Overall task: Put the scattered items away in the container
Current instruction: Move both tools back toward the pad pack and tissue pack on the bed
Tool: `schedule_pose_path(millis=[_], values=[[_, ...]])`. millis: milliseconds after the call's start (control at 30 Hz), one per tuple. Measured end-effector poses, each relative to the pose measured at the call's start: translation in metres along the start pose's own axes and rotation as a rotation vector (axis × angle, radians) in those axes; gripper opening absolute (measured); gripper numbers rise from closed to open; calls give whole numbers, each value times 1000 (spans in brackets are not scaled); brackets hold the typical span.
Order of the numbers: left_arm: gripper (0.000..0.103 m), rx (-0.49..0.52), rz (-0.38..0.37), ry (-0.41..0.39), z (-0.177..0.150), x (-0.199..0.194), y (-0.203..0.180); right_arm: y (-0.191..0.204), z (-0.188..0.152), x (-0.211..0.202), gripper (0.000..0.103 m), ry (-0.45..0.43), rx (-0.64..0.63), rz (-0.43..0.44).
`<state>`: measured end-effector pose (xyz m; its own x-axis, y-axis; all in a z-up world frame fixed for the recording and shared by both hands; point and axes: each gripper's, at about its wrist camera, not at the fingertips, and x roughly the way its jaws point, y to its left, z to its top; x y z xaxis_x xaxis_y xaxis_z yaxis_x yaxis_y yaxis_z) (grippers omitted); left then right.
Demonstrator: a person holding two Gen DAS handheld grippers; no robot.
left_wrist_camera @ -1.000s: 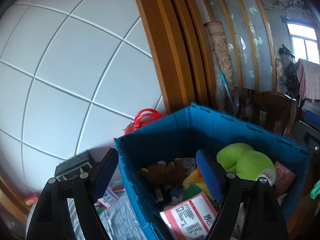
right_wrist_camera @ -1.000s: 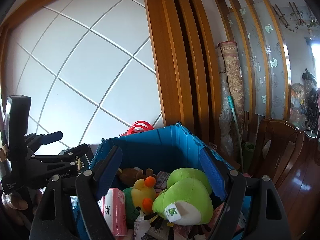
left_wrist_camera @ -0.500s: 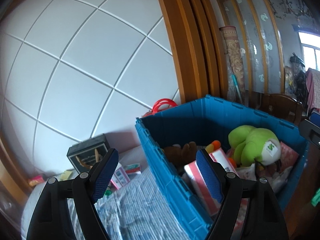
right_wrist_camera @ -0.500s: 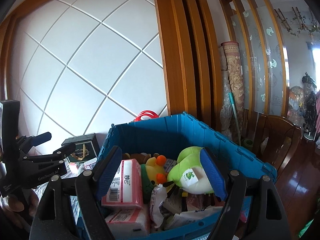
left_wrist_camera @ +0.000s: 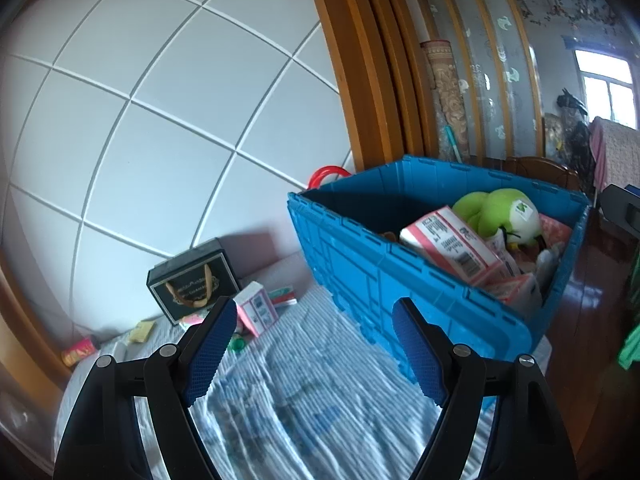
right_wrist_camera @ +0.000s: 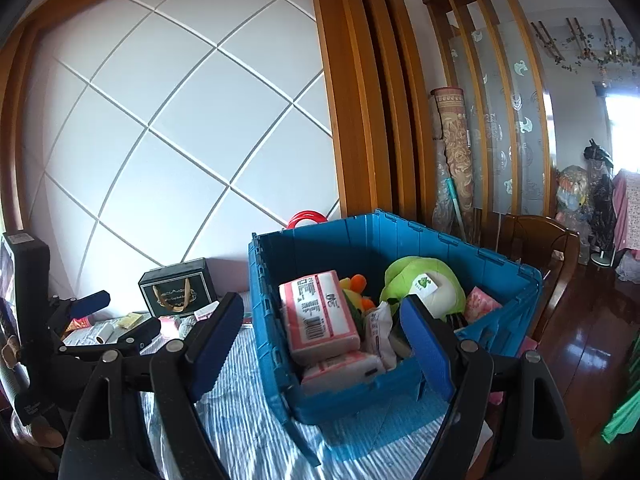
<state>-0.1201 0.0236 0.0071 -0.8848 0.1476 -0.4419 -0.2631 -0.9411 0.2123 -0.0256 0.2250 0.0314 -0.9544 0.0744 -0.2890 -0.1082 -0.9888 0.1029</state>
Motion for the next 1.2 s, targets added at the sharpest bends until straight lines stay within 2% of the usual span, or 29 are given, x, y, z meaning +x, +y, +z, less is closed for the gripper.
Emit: schedule_pose_path(millis=[233, 433, 833, 1000, 1200], values=[[81, 0, -2, 21, -37, -26, 26, 44, -26, -30, 81, 24, -9, 11], [81, -20, 53, 19, -59, -38, 39, 67, -40, -33, 81, 40, -32, 72], [81, -75, 186, 75, -89, -25, 44, 93, -60, 4, 81, 116, -129, 227], [81, -99, 215, 97, -102, -21, 47, 96, -69, 19, 81, 152, -146, 273], [81, -108, 231, 133, -113, -5, 64, 118, -69, 35, 81, 164, -174, 302]])
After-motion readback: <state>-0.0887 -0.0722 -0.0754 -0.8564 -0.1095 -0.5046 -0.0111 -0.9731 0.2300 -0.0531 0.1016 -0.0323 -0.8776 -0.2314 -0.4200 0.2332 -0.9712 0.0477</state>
